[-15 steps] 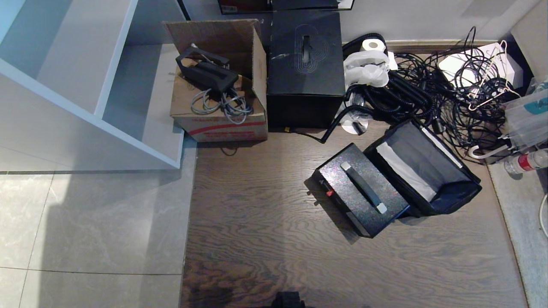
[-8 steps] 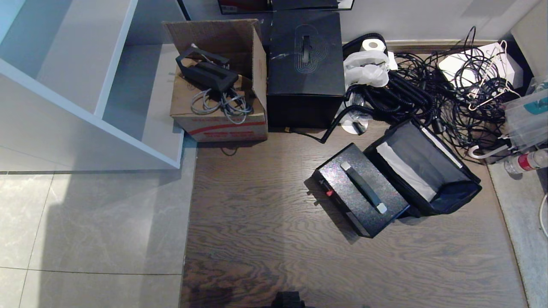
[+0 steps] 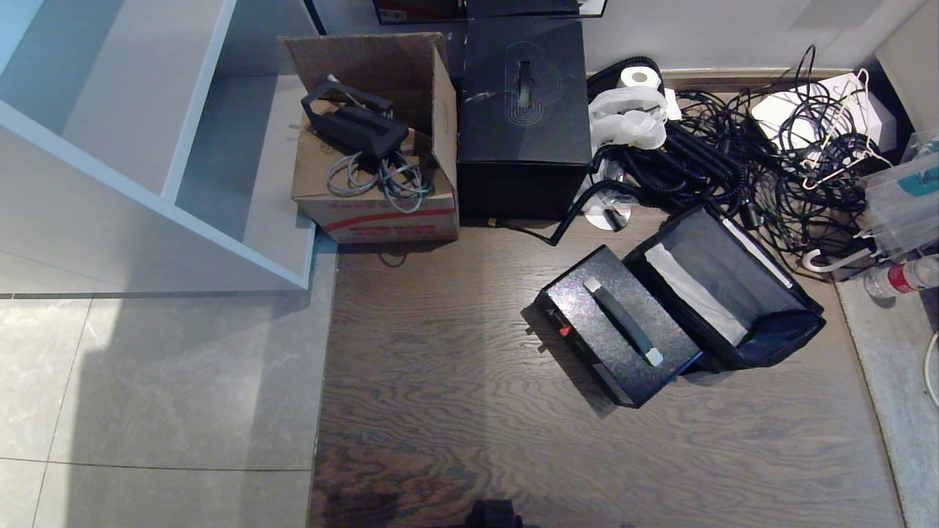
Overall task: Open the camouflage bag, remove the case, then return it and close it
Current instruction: Grip the handle again
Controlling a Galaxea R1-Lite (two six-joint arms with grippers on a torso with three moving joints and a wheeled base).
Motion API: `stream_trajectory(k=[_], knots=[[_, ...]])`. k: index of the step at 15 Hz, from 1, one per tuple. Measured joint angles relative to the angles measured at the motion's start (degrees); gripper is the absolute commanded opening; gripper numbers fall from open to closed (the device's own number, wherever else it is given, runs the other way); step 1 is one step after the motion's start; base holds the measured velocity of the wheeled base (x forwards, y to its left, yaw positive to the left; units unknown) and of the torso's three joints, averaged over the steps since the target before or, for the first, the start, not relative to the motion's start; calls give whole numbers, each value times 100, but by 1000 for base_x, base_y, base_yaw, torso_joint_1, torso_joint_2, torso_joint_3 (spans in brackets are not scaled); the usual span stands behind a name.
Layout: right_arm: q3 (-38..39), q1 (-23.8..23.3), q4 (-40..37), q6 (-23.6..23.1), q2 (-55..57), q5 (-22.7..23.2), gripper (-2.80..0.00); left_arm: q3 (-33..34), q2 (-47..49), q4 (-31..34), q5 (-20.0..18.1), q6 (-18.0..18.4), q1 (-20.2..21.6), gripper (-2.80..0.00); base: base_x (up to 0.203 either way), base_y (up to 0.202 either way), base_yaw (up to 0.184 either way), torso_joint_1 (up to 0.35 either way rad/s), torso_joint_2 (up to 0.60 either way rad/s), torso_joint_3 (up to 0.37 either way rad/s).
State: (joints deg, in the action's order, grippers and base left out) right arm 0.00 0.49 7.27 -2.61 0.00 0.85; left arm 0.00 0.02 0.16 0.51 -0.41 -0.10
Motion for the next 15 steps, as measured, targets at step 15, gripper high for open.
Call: stream_trajectory(k=[15], knots=[[0, 0, 0, 1, 0, 0, -280, 0, 0, 0, -2, 0, 0, -280, 0, 0, 0, 0, 0, 0]])
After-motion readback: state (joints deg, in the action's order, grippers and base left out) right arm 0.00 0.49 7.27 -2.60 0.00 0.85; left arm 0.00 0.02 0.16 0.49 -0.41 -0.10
